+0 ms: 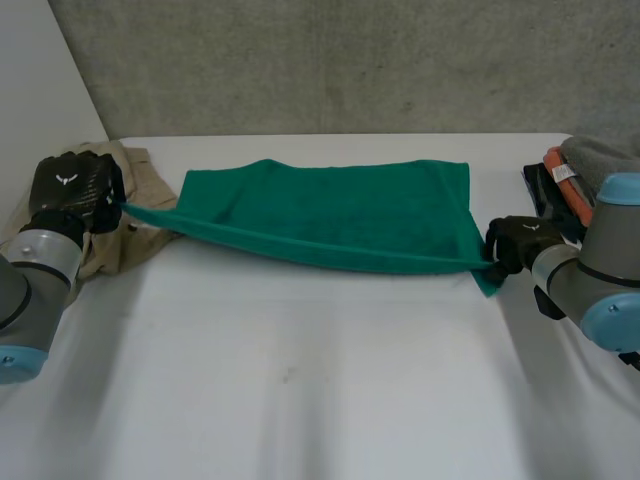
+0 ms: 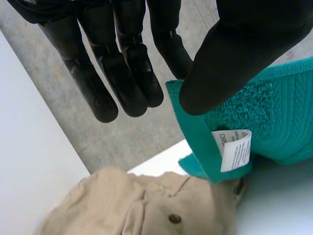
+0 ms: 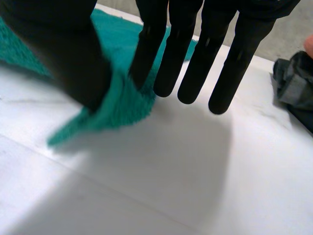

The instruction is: Fold the laundry.

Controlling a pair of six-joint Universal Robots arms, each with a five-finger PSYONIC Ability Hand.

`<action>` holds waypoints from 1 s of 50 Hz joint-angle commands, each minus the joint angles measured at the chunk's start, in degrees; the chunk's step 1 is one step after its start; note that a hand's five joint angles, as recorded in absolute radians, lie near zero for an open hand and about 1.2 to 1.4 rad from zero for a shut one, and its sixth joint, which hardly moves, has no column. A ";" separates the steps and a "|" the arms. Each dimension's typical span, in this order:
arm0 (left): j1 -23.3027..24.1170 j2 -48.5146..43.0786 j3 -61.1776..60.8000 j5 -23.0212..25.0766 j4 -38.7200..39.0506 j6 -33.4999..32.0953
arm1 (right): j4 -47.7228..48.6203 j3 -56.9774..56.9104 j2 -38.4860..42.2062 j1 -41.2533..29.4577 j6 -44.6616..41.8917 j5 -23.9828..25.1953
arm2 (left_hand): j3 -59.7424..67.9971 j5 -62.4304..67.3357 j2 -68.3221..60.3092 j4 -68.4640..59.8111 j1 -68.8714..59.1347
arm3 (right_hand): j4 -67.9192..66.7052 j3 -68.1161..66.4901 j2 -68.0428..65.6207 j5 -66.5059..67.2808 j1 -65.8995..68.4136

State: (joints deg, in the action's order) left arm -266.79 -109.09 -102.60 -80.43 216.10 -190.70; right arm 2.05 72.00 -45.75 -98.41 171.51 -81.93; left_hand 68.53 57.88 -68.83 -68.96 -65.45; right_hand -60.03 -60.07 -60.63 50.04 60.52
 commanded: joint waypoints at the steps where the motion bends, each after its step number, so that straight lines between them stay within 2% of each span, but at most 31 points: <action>1: -1.01 2.56 -1.64 -0.34 -6.20 -0.20 | -0.20 0.16 -0.38 1.38 -1.96 0.10 | 11.47 12.12 -11.17 -11.04 -14.55 | -19.97 -19.93 -19.37 19.96 19.48; 5: -2.06 7.12 -3.92 0.01 -13.75 -1.78 | -0.55 5.86 -7.75 1.64 -8.28 0.80 | 11.47 12.12 -11.17 -11.04 -14.55 | -19.97 -19.93 -19.37 19.96 19.48; 6: -2.67 9.83 -4.97 0.71 -18.30 -3.53 | -1.16 8.48 -12.04 1.90 -13.17 1.94 | 11.47 12.12 -11.17 -11.04 -14.55 | -19.97 -19.93 -19.37 19.96 19.48; 9: -4.17 14.33 -6.30 2.29 -26.75 -7.48 | -4.23 12.54 -18.39 2.61 -22.68 4.05 | 11.47 12.12 -11.17 -11.04 -14.55 | -19.97 -19.93 -19.37 19.96 19.48; 10: -5.65 17.21 -7.17 3.52 -32.96 -10.37 | -7.99 14.99 -21.80 3.48 -30.02 4.84 | 11.47 12.12 -11.17 -11.04 -14.55 | -19.97 -19.93 -19.37 19.96 19.48; 11: -6.36 18.55 -7.61 4.14 -36.07 -11.88 | -10.29 16.14 -23.49 4.18 -33.83 4.94 | 11.47 12.12 -11.17 -11.04 -14.55 | -19.97 -19.93 -19.37 19.96 19.48; 13: -7.77 20.92 -8.49 5.46 -41.52 -14.87 | -15.29 18.34 -25.78 6.03 -41.30 4.68 | 11.47 12.12 -11.17 -11.04 -14.55 | -19.97 -19.93 -19.37 19.96 19.48; 14: -8.99 22.67 -9.28 6.51 -46.51 -18.01 | -20.28 20.27 -27.36 7.52 -48.48 4.15 | 11.47 12.12 -11.17 -11.04 -14.55 | -19.97 -19.93 -19.37 19.96 19.48; 18: -11.72 24.62 -10.86 8.10 -56.02 -26.45 | -28.83 23.44 -28.43 10.42 -63.61 2.05 | 11.47 12.12 -11.17 -11.04 -14.55 | -19.97 -19.93 -19.37 19.96 19.48; 20: -11.91 24.19 -11.13 8.19 -59.19 -31.11 | -28.07 23.10 -27.03 10.43 -65.77 0.29 | 11.47 12.12 -11.17 -11.04 -14.55 | -19.97 -19.93 -19.37 19.96 19.48; 22: -11.04 22.01 -9.74 7.93 -58.26 -34.46 | -25.53 21.18 -24.32 9.73 -64.55 -0.77 | 11.47 12.12 -11.17 -11.04 -14.55 | -19.97 -19.93 -19.37 19.96 19.48; 25: -8.49 17.70 -6.84 6.44 -55.36 -34.48 | -20.62 16.71 -20.19 7.28 -62.09 -1.12 | 11.47 12.12 -11.17 -11.04 -14.55 | -19.97 -19.93 -19.37 19.96 19.48; 28: -2.35 9.63 1.40 0.31 -48.43 -29.84 | -16.39 12.65 -16.84 5.34 -60.42 -1.13 | 11.47 12.12 -11.17 -11.04 -14.55 | -19.97 -19.93 -19.37 19.96 19.48; 31: 1.78 2.60 9.56 -4.88 -43.15 -26.15 | -9.00 5.36 -10.77 2.70 -58.13 -1.04 | 11.47 12.12 -11.17 -11.04 -14.55 | -19.97 -19.93 -19.37 19.96 19.48; 33: 4.25 -2.41 15.28 -7.00 -39.90 -24.65 | -5.15 1.50 -6.66 1.65 -57.43 -1.13 | 11.47 12.12 -11.17 -11.04 -14.55 | -19.97 -19.93 -19.37 19.96 19.48; 37: 7.50 -10.85 24.86 -7.72 -35.76 -23.85 | -1.01 -4.48 -0.06 0.42 -57.16 -2.26 | 11.47 12.12 -11.17 -11.04 -14.55 | -19.97 -19.93 -19.37 19.96 19.48; 44: 10.06 -20.98 36.58 -10.62 -34.96 -24.20 | 2.69 -11.70 7.16 -0.20 -56.72 -5.25 | 11.47 12.12 -11.17 -11.04 -14.55 | -19.97 -19.93 -19.37 19.96 19.48; 50: 10.51 -26.79 44.67 -12.73 -33.73 -25.08 | 10.60 -14.78 10.42 -1.17 -55.58 -5.70 | 11.47 12.12 -11.17 -11.04 -14.55 | -19.97 -19.93 -19.37 19.96 19.48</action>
State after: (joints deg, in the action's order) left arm -256.40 -131.63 -63.87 -91.71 181.86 -214.79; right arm 6.59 59.50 -37.78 -98.98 115.16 -87.13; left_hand 68.53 57.88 -68.83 -68.96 -65.45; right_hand -68.57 -67.96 -67.59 59.46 65.21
